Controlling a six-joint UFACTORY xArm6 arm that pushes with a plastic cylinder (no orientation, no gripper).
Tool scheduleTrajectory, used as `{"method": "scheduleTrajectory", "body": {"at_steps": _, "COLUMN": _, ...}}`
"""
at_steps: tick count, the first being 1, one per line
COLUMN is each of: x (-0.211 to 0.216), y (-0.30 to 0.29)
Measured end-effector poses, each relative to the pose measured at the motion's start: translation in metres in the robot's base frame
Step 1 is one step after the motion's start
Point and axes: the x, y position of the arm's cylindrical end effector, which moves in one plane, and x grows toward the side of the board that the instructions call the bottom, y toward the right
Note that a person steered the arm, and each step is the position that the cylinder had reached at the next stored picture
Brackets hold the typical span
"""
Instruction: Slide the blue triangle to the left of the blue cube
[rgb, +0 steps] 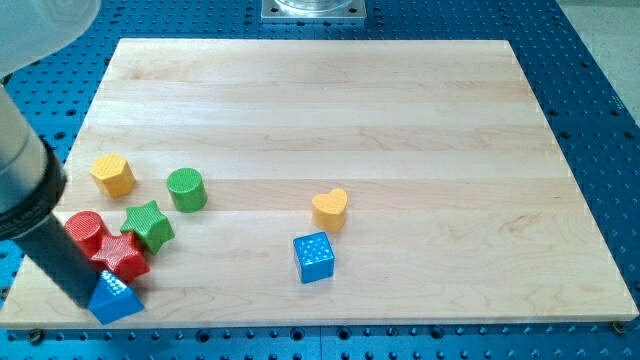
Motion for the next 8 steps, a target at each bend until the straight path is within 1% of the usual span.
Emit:
{"method": "scheduleTrajectory", "body": {"at_steps": 1, "x": -0.025, "y": 0.023}}
{"method": "scheduleTrajectory", "body": {"at_steps": 2, "x": -0.070, "y": 0.038}}
{"method": "scheduleTrajectory", "body": {"at_steps": 3, "x": -0.069, "y": 0.040}}
{"method": "scheduleTrajectory", "body": {"at_steps": 4, "x": -0.033, "y": 0.032}}
{"method": "scheduleTrajectory", "body": {"at_steps": 5, "x": -0.040, "y": 0.028}}
{"method": "scheduleTrajectory", "body": {"at_steps": 6, "x": -0.012, "y": 0.004}}
{"method": "scheduleTrajectory", "body": {"at_steps": 7, "x": 0.018, "y": -0.005}}
{"method": "scheduleTrajectory", "body": {"at_steps": 8, "x": 0.018, "y": 0.001}}
